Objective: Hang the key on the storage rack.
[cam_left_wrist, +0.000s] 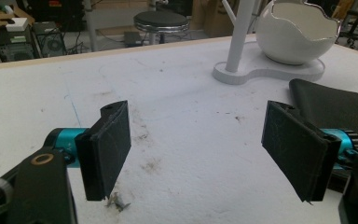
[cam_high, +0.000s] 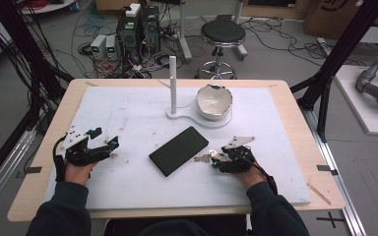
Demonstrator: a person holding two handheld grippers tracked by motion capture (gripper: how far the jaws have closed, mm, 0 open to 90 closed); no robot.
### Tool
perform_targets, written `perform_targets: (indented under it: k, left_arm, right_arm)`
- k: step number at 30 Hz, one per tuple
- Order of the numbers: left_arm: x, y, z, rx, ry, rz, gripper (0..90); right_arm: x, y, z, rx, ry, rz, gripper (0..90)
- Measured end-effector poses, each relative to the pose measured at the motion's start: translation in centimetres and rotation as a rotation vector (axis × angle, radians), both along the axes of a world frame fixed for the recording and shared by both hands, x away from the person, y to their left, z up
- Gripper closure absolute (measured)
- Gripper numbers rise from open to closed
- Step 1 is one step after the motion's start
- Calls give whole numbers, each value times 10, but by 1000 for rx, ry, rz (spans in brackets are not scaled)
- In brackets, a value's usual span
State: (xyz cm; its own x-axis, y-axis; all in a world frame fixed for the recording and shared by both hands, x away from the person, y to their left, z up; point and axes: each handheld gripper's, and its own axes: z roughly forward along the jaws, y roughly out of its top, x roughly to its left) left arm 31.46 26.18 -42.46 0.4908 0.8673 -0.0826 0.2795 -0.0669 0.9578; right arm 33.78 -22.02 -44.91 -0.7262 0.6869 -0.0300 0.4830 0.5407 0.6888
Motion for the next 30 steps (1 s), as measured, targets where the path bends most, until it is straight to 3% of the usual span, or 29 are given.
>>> perform_targets:
  k: [4, 5, 6, 7, 8, 9, 10, 11, 13, 16, 19, 26, 30]
  left_arm:
    - [0, 0, 0, 0, 0, 0, 238]
    - [1, 0, 0, 0, 2, -2, 238]
    - [1, 0, 0, 0, 2, -2, 238]
    - [1, 0, -1, 0, 2, -2, 238]
    - [1, -1, -1, -2, 5, -1, 238]
    - [1, -1, 0, -3, 3, -2, 238]
    - [1, -1, 0, -3, 3, -2, 238]
    - [1, -1, 0, -2, 4, -2, 238]
    - [1, -1, -1, -3, 2, -1, 238]
    - [1, 0, -1, 0, 3, -1, 238]
    - [0, 1, 0, -2, 3, 4, 238]
    - [1, 1, 0, -3, 3, 4, 238]
    - [1, 1, 0, -3, 3, 4, 238]
  right_arm:
    - [7, -3, 0, 19, 20, 39, 408]
    - [10, -4, 1, 14, 26, 45, 514]
    - [10, -4, 1, 14, 26, 45, 514]
    - [13, -6, 3, 15, 30, 63, 682]
    - [13, -6, 3, 15, 30, 63, 682]
    - [15, -8, 2, 35, 37, 51, 765]
    - [15, -8, 2, 35, 37, 51, 765]
    - [18, -12, 1, 66, 61, 35, 838]
    - [21, -14, 1, 95, 90, 22, 839]
    - [20, -13, 1, 84, 83, 26, 841]
    - [21, -15, 2, 111, 111, 4, 843]
    - [14, -16, 11, 133, 54, 5, 843]
    - [14, -16, 11, 142, 63, 13, 843]
